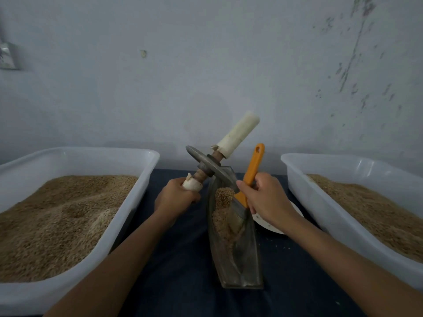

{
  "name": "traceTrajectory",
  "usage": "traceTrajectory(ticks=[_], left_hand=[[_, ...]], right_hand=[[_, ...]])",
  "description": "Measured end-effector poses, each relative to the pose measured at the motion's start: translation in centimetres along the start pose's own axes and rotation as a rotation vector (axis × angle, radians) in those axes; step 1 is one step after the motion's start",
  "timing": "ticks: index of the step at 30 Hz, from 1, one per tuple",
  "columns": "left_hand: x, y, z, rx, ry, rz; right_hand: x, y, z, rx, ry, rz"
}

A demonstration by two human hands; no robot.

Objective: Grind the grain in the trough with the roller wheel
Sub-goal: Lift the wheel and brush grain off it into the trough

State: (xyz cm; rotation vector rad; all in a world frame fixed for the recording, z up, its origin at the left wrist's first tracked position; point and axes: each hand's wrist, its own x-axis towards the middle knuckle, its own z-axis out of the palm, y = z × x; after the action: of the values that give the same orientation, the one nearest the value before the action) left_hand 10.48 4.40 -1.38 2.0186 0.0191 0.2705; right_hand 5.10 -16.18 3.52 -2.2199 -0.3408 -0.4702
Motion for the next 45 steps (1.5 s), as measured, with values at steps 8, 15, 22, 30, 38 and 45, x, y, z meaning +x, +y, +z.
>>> traceTrajectory(ticks=[8,15,22,30,38,45], left_hand=[[-0.1,0.1,0.0,-0.025,0.027,0.002],[0.0,0.0,-0.1,-0.050,0.042,0.003],[0.0,-0.2,0.0,-0.064,0.032,-0.008],[-0.1,-0.1,0.1,-0.065,0.041,-0.011],[-0.2,-0.2,0.1,-0.045,0.036,-0.014],[-0.3,-0.2,0.0,-0.073,0.040,-0.036]], right_hand=[[3.3,1.4,-1.7,0.283,0.222,-0.085],[5.8,3.9,1.0,0.184,0.196,-0.090],[5.8,4.7,2.1,0.017,0.073,-0.232],[4.5,4.6,0.9,0.070,-0.128,-0.164],[4.1,4.1,-0.6,-0.080,-0.062,-0.353],[3.6,4.7,1.4,-0.142,-0.169,-0.282]])
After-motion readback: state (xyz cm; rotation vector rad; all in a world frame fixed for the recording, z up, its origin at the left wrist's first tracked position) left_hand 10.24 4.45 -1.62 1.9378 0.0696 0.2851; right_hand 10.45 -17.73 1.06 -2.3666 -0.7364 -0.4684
